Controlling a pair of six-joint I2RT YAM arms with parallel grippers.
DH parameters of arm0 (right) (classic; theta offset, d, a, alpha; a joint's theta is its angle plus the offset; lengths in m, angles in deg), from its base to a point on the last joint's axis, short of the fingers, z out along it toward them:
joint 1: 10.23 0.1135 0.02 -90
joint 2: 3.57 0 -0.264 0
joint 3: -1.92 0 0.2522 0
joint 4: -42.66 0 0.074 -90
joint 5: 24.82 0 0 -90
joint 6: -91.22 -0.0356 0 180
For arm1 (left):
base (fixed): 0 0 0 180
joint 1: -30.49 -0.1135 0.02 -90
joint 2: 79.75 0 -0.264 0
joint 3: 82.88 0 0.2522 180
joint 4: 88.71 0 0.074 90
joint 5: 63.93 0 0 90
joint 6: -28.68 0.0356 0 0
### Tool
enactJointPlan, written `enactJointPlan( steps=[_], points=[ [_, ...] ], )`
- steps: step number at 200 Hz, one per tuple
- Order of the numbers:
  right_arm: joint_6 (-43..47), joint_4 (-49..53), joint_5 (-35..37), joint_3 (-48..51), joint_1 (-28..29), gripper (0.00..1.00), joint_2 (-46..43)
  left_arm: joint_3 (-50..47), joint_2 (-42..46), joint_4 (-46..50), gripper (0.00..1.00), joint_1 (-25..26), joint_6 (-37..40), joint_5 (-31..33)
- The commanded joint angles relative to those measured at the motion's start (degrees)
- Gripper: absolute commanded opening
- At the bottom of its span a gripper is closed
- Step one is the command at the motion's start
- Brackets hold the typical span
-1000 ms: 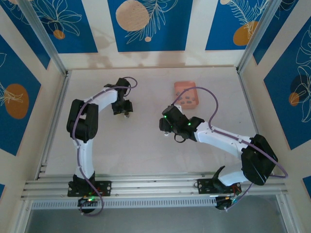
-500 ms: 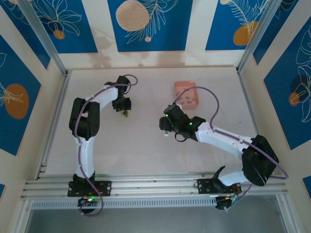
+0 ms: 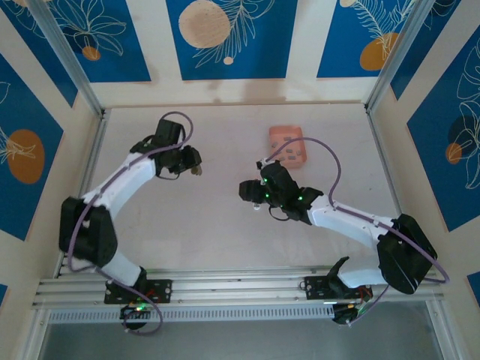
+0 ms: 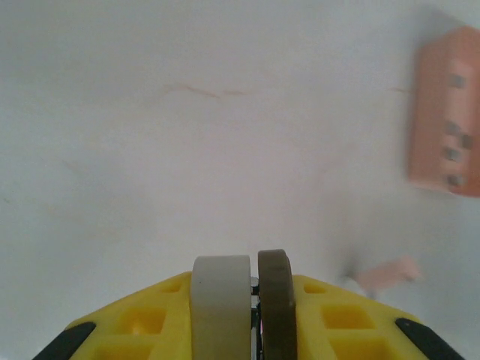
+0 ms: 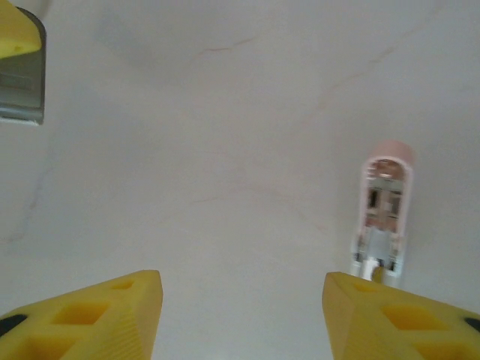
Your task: Load the staples into the stapler
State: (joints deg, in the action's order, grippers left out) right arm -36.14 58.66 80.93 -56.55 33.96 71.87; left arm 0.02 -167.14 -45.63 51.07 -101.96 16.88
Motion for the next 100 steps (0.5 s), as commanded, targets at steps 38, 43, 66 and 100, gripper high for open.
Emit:
enactJointPlan(
  steps=[38, 43, 66, 100],
  points=[
    [2.19, -18.16, -9.61, 4.9, 3.4, 0.6, 0.44, -15.91, 12.12, -15.81, 0.27, 4.87, -23.28, -5.23],
    [2.27, -18.85, -9.77, 4.97, 3.82, 0.6, 0.77, -16.54, 12.49, -16.56, 0.27, 5.02, -24.13, -5.46],
    [2.14, -22.64, -9.9, 5.39, 5.53, 0.6, 2.18, -18.57, 14.07, -17.96, 0.26, 6.02, -26.99, -5.7],
    [0.79, -26.83, -11.53, 4.83, 6.01, 0.6, 5.16, -20.31, 14.85, -19.63, 0.26, 7.0, -30.33, -6.48]
  ],
)
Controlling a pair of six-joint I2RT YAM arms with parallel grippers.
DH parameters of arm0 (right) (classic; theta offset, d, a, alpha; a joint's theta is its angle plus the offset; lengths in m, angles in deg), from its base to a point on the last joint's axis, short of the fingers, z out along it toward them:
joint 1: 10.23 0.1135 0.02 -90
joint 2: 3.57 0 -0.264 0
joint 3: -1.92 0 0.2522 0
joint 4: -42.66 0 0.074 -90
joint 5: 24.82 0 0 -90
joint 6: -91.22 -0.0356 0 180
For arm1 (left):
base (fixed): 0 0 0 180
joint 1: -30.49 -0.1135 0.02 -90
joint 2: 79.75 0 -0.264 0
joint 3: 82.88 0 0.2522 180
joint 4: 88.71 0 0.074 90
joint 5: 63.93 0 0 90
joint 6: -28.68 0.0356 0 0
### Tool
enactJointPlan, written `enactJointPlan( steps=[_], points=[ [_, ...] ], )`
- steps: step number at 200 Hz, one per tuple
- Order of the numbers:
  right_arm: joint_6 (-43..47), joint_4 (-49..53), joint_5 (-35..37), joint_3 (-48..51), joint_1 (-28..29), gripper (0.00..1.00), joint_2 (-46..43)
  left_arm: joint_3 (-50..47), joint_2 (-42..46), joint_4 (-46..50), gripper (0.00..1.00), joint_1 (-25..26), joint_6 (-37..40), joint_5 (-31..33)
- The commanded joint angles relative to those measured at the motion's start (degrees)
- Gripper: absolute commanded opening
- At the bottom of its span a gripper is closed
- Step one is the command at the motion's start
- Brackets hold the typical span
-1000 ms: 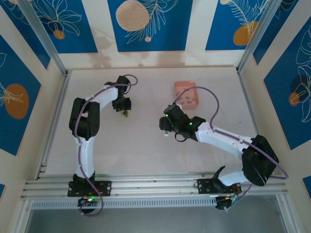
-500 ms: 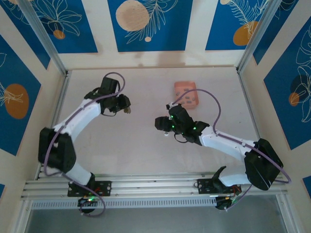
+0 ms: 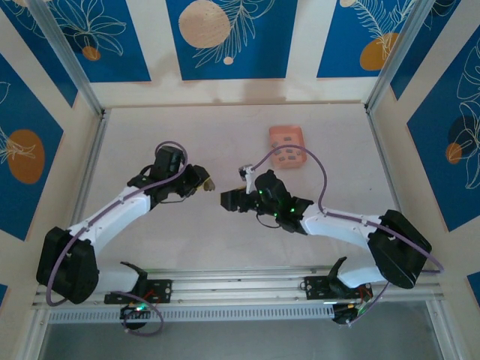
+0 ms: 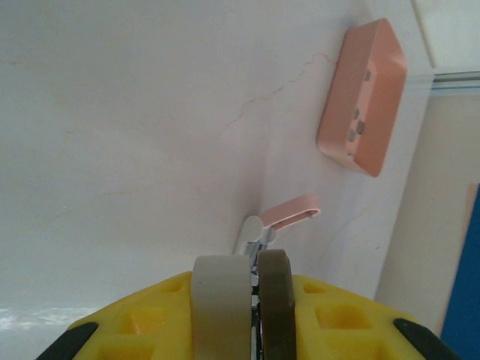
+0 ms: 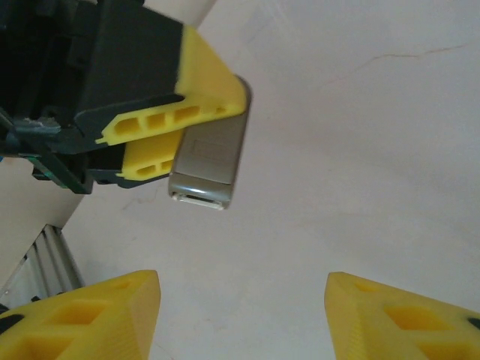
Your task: Load the staples into the stapler
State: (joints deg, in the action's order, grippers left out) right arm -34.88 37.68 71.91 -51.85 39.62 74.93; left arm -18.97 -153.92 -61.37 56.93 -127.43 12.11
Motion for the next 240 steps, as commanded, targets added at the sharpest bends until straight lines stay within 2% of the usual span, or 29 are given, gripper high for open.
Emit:
enactJointPlan(
  steps=[1, 102, 154, 173, 215, 240],
  points=[
    [-0.47, -5.99, -2.55, 0.07, 0.35, 0.6, 2.18, -1.34, 1.6, -3.95, 0.26, 1.15, -4.98, -1.7],
    [-2.28, -12.4, -5.94, -2.25, 0.52, 0.58, 7.79, -3.05, 1.1, -6.69, 0.26, 2.78, -9.61, -1.86],
    [-3.1, -14.63, -5.84, -2.93, 0.0, 0.5, 9.74, -3.47, 1.1, -7.69, 0.26, 3.51, -10.94, -2.63],
    [-3.01, -15.07, -5.95, -3.19, -0.32, 0.45, 10.16, -3.48, 1.01, -7.7, 0.26, 3.75, -11.06, -2.59],
    [-2.14, -15.18, -7.09, -3.34, -1.38, 0.24, 10.14, -3.83, 1.15, -7.78, 0.26, 4.19, -11.2, -2.58],
    [-0.9, -14.82, -6.92, -2.52, -2.11, 0.15, 9.08, -3.84, 1.53, -7.95, 0.32, 4.38, -11.12, -2.17]
  ],
)
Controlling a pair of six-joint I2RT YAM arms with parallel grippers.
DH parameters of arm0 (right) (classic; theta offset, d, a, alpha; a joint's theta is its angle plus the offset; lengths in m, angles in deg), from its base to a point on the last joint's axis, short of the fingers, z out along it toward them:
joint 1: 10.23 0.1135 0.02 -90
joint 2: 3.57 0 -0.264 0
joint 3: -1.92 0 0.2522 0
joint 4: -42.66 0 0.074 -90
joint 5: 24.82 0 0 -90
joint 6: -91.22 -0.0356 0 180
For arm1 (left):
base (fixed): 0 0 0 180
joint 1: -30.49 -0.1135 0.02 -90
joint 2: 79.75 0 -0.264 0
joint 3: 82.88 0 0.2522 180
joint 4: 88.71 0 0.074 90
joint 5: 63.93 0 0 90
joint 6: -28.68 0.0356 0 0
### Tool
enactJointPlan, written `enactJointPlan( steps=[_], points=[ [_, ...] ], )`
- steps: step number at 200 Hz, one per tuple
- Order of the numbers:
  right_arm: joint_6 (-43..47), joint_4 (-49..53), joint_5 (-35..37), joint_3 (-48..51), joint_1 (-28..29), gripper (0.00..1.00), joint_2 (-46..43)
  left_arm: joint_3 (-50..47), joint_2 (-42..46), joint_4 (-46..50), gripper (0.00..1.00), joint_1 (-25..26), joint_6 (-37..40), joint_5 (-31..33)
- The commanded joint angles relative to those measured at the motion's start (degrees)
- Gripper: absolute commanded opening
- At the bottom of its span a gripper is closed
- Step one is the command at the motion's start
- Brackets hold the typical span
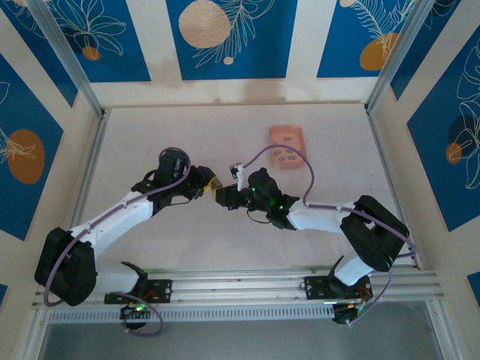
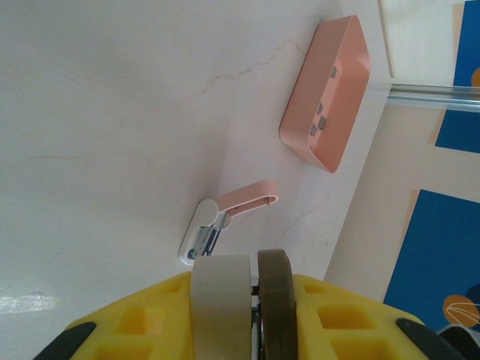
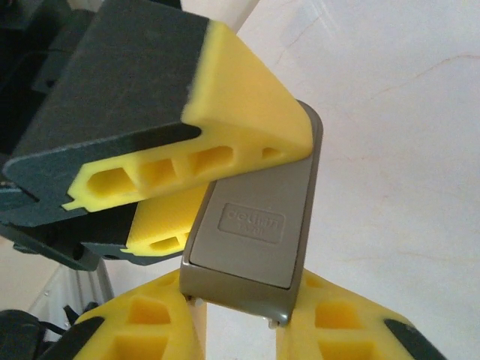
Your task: Load the staples into the stapler
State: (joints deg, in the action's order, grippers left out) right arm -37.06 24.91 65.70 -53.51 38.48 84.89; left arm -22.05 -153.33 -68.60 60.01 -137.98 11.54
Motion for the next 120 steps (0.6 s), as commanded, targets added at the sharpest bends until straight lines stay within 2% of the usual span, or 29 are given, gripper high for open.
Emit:
enactJointPlan(
  steps=[1, 34, 55, 73, 96, 120],
  points=[
    [1.37, -2.02, -0.7, -0.77, -1.02, 0.15, -0.95, -0.75, 0.96, -0.72, 0.33, 1.32, -0.53, -1.62],
    [4.76, -0.28, -0.63, 1.0, -2.57, 0.08, -4.04, 0.54, 1.31, -0.69, 0.55, 1.33, 4.66, -0.14],
    [6.28, 1.13, -2.34, 2.7, -4.65, 0.06, -7.04, -1.77, 2.55, -8.19, 0.65, 1.32, 8.25, 3.36],
    [6.11, 0.68, -5.91, 5.07, -7.62, 0.05, -9.65, -5.79, 2.96, -20.06, 0.65, 1.32, 9.16, 5.12],
    [5.31, -0.09, -14.19, 6.95, -12.74, 0.05, -12.7, -9.95, 1.45, -37.36, 0.64, 1.35, 13.49, 4.24],
    [3.3, -6.91, -22.72, 9.7, -18.33, 0.04, -15.0, -13.51, -2.25, -57.14, 0.62, 1.67, 16.17, 2.65]
  ],
)
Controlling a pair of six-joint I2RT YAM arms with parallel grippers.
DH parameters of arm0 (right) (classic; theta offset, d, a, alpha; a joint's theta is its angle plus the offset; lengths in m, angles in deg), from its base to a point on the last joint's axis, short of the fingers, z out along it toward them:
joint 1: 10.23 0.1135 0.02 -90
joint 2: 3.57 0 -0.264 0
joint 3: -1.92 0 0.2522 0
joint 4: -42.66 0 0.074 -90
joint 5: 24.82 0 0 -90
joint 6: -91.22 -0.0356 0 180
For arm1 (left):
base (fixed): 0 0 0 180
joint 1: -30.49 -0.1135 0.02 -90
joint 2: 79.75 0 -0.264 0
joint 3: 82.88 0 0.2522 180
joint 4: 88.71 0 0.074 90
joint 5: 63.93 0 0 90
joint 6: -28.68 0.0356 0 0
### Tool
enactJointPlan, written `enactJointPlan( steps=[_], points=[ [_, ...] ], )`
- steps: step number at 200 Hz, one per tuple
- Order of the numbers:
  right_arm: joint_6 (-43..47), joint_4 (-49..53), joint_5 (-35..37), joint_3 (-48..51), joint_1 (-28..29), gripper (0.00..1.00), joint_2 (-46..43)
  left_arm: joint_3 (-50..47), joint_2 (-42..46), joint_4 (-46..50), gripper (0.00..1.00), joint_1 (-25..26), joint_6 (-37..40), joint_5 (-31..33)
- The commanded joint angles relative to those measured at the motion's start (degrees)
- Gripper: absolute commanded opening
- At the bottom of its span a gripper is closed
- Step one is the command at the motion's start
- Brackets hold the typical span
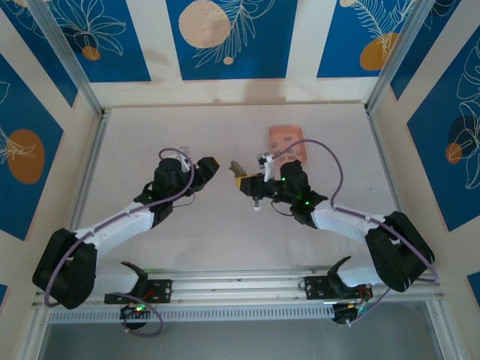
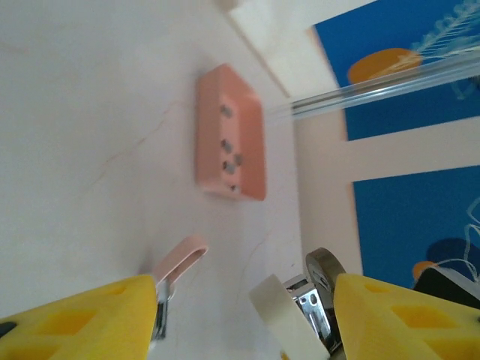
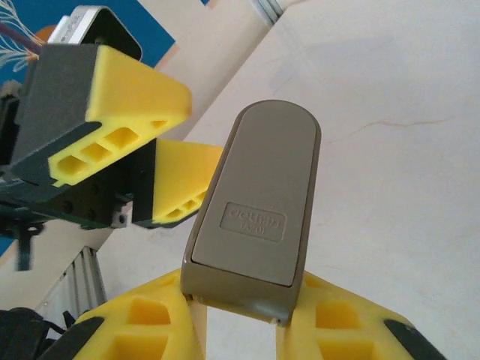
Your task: Load the staples into the stapler
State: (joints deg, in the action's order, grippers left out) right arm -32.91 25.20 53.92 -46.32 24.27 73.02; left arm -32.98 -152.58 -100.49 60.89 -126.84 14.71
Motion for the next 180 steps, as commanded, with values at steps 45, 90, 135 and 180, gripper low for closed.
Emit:
enactJointPlan(
  steps=[45, 90, 135, 180],
  points=[
    [-1.5, -13.96, -15.79, 2.59, -8.88, 0.0, -6.19, -2.23, -12.11, -50.0, 0.55, 2.59, 7.15, -6.88],
    [-9.53, -20.36, -13.93, 1.85, -10.58, 0.0, -5.86, -1.81, -12.62, -55.06, 0.56, 5.95, 13.51, -6.8],
    [-16.5, -26.24, -13.69, 0.34, -10.64, 0.0, -4.38, -2.22, -11.1, -55.06, 0.59, 6.87, 14.45, -6.12],
    [-21.14, -31.59, -17.0, -1.86, -10.51, 0.0, -2.01, -0.39, -11.71, -55.06, 0.61, 7.49, 14.76, -6.74]
  ],
)
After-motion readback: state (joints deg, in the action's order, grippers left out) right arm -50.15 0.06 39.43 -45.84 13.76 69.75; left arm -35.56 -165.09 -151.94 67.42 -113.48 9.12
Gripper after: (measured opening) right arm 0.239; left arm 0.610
